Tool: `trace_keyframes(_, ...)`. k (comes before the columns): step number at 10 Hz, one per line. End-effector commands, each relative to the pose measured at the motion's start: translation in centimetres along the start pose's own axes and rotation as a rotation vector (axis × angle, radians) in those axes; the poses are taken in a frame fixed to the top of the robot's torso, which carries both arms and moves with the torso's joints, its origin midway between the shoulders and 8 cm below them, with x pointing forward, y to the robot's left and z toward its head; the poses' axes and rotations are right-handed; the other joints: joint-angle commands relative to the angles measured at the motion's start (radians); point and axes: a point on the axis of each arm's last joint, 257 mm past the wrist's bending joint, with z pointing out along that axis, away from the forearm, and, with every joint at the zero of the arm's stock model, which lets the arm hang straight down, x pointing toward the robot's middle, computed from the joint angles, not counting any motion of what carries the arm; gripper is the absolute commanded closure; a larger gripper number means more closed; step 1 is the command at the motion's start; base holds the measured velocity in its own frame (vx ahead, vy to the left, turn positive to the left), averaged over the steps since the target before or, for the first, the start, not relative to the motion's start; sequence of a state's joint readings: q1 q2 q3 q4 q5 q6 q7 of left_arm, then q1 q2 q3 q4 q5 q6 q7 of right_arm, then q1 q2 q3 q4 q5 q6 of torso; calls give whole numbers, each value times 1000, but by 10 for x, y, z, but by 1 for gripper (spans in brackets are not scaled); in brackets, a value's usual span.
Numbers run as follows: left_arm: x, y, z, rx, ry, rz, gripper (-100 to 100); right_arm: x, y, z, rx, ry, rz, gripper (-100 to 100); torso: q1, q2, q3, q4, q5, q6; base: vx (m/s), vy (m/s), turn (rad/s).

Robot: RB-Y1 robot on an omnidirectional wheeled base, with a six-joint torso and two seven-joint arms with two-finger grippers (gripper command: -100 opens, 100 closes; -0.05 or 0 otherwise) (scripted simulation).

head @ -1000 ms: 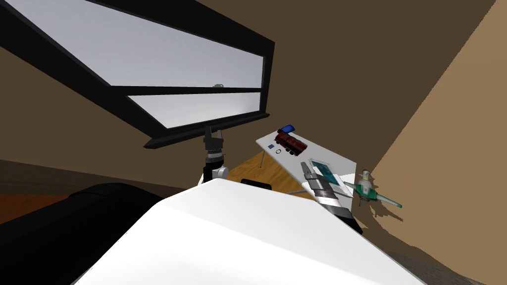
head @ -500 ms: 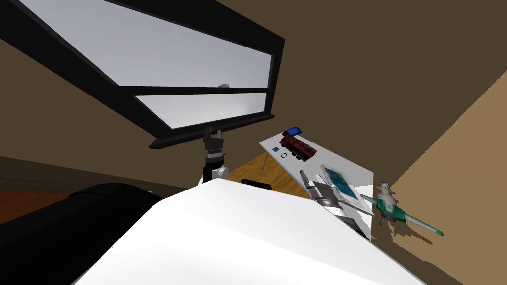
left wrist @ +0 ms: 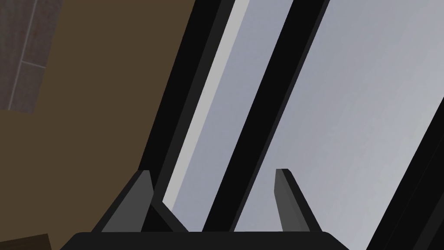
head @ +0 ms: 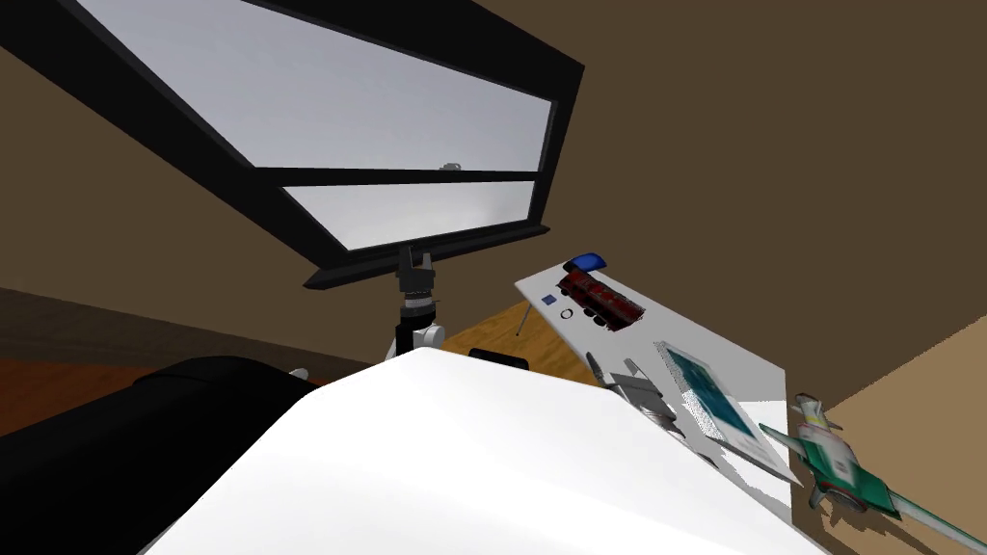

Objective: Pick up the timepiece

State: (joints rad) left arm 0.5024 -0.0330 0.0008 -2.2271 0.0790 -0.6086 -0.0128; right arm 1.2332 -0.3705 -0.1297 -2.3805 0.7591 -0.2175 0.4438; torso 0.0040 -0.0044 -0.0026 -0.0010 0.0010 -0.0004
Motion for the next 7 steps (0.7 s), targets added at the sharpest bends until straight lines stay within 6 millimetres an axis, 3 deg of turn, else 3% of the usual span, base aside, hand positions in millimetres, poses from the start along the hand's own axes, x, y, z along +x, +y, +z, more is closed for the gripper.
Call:
trace_keyframes(1,0,0,0,0,0,0,0,11,-4,-9,9,49,-64,-100,0,0,0,0,0,0,76,39,77)
trace_keyframes(7,0,0,0,0,0,0,0,61,-25,-53,-5,260,-365,-100,0,0,0,0,0,0,84,40,139)
